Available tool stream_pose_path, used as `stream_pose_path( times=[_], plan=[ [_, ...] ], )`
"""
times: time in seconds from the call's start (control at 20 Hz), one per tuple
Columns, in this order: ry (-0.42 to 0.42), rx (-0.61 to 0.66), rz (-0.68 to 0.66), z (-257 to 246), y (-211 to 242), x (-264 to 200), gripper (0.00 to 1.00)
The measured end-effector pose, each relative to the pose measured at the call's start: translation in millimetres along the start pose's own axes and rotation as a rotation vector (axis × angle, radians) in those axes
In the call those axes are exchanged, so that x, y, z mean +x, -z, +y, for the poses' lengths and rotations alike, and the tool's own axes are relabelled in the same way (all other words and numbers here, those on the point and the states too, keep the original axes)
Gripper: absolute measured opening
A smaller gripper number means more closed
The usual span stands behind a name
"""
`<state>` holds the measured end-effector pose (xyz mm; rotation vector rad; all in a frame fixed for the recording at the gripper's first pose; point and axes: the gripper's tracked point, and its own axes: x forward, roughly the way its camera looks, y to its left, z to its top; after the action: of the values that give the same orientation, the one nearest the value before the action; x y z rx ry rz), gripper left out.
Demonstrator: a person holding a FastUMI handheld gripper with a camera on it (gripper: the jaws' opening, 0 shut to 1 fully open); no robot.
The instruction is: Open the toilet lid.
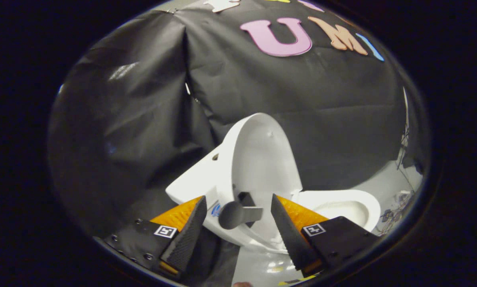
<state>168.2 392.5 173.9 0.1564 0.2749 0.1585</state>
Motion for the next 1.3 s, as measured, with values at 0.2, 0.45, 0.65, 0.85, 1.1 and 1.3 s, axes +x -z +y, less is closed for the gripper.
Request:
stream_pose_path(
  times=[0.2, 0.45, 0.65, 0.85, 1.1, 1.3],
  plan=[
    [0.074, -0.052, -0.076, -43, -17, -22, 0.98],
    [0.144, -0.128, -0.110, -92, -21, -43, 0.99],
    [0.190, -0.112, -0.144, -129, -23, -63, 0.99],
    [0.245, -0.160, -0.207, -161, -35, -85, 0.99],
    [0.272, -0.223, -0.271, -183, -43, -107, 0.99],
    [0.271, -0.242, -0.292, -193, -39, -121, 0.99]
  ],
)
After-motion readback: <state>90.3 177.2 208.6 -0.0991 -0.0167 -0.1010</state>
